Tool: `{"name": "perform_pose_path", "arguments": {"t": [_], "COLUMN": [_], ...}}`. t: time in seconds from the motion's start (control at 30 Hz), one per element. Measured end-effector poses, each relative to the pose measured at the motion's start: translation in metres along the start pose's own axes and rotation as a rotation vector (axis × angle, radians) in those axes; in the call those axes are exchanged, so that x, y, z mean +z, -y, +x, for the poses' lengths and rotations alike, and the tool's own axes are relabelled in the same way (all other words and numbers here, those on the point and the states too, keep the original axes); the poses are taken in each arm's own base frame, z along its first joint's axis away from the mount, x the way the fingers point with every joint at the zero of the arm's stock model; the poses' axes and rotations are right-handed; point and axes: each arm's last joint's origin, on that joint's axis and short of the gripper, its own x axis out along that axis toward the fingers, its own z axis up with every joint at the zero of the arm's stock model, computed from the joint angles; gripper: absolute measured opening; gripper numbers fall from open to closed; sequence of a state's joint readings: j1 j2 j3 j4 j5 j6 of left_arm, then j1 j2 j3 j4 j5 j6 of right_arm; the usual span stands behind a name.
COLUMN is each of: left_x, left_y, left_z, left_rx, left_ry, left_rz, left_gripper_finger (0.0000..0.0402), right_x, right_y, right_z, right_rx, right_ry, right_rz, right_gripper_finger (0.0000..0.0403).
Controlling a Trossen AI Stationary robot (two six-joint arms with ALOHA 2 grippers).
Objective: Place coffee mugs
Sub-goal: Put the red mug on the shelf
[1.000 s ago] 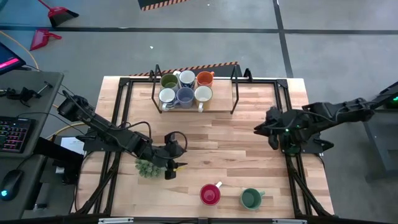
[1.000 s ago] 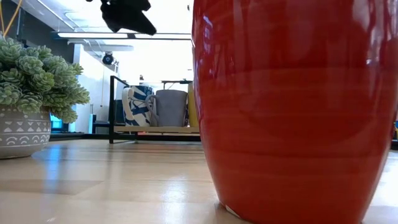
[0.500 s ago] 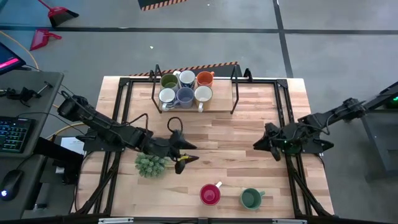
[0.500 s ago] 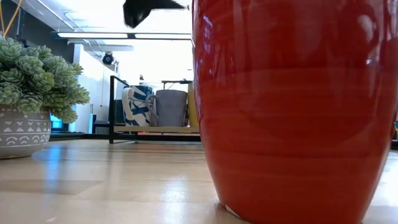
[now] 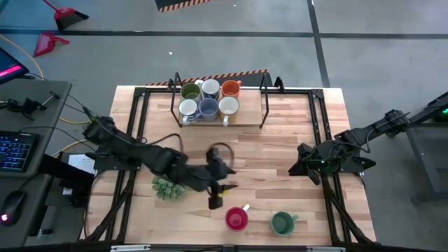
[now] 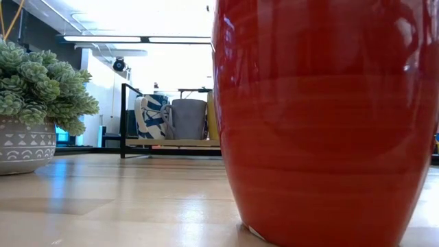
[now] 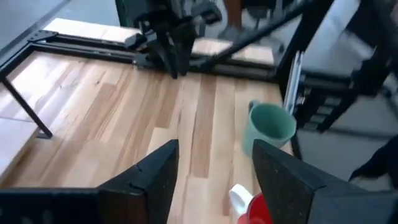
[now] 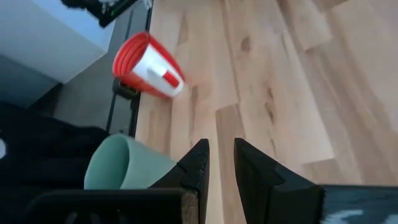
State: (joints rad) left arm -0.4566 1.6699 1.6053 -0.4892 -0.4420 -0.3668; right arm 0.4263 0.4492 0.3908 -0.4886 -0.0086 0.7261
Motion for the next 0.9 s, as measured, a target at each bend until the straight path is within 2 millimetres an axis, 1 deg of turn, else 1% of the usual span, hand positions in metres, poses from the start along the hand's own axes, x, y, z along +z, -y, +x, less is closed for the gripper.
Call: {"name": "perform_pose_path", "arguments": {"t": [0.07, 0.17, 0.23, 0.33, 0.5, 0.67, 0.8, 0.9], "left_x": [0.008, 0.018, 0.02, 0.018, 0.002, -0.017, -0.029, -0.04], "left_y": [0.007, 0.016, 0.02, 0.026, 0.036, 0.039, 0.041, 0.045], "left_z": [0.008, 0.015, 0.019, 0.028, 0.048, 0.067, 0.081, 0.091], "left_rx": [0.006, 0.013, 0.007, -0.037, -0.109, -0.056, -0.015, -0.006], "left_ry": [-0.046, -0.106, -0.162, -0.224, -0.342, -0.44, -0.478, -0.513], "left_rz": [0.054, 0.087, 0.094, 0.045, -0.069, -0.124, -0.195, -0.206], "left_gripper_finger": [0.0187, 0.0182, 0.0182, 0.0185, 0.0197, 0.0206, 0.0205, 0.0201], "right_x": [-0.001, -0.003, -0.004, -0.005, -0.005, -0.006, -0.008, -0.011], "right_y": [0.0, 0.001, 0.001, 0.002, 0.002, 0.002, 0.004, 0.007], "right_z": [0.0, 0.0, 0.0, 0.0, 0.0, 0.0, 0.0, -0.001], "right_rx": [0.008, 0.013, 0.013, 0.006, 0.007, 0.02, -0.001, -0.025], "right_ry": [-0.026, -0.055, -0.065, -0.072, -0.074, -0.093, -0.123, -0.151], "right_rz": [0.0, 0.001, 0.001, 0.0, -0.008, -0.033, -0.047, -0.044], "right_gripper_finger": [0.0055, 0.0055, 0.0055, 0.0055, 0.0055, 0.0055, 0.0055, 0.0055]}}
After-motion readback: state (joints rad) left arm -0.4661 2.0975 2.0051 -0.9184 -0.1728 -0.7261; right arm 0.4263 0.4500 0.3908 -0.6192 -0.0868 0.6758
